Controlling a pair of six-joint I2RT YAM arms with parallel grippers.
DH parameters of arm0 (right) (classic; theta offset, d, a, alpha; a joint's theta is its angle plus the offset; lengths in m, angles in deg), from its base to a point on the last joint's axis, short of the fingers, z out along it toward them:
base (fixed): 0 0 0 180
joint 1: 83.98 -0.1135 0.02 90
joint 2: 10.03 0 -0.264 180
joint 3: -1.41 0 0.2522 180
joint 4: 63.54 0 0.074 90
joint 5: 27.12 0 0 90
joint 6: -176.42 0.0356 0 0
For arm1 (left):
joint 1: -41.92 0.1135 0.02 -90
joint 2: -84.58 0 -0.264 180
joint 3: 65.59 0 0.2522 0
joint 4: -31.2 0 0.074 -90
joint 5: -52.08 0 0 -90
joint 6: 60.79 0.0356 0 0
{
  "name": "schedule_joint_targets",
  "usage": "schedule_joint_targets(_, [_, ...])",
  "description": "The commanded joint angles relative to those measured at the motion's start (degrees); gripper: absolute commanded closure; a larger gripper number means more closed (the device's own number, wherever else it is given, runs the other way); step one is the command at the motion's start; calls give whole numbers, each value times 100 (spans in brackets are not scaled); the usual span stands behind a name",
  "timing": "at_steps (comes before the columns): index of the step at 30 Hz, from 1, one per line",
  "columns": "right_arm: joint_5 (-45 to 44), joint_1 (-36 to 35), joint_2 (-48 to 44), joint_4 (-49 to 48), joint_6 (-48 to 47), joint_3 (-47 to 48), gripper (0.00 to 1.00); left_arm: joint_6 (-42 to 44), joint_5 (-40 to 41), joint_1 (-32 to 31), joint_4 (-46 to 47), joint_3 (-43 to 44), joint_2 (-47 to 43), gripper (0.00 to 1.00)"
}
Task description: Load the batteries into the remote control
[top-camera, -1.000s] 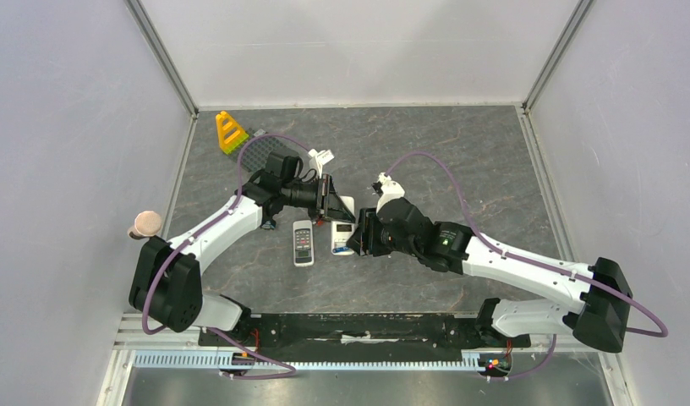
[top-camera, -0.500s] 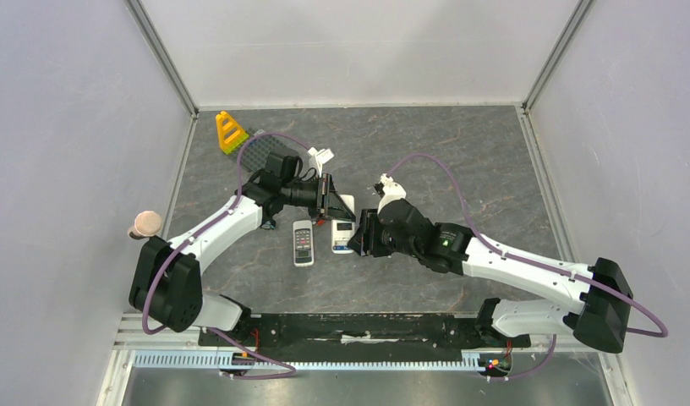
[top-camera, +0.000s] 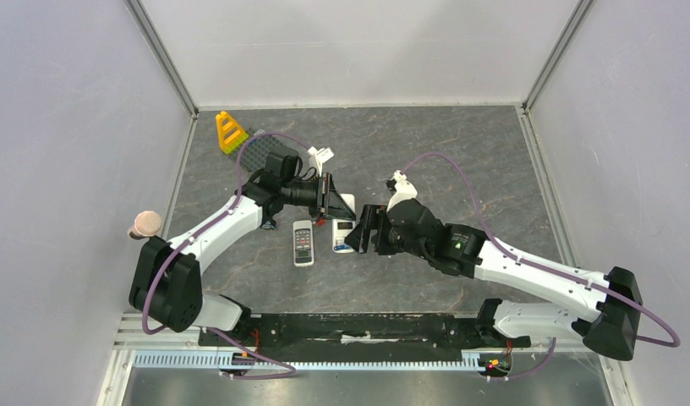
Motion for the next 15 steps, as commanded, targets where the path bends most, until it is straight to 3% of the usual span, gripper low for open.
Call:
schedule_joint_targets(1, [310,0,-161,-434,5,8,13,-226,-130,-13,231,24,-33,98])
schedule_joint_targets(5, [830,0,-43,-965,38,-271,2,-286,-191,-8,205,40,-8,98])
schedule_joint_targets(15, [1197,0,15,-1991,503,-829,2,-289,-464,-12,178,43,50,98])
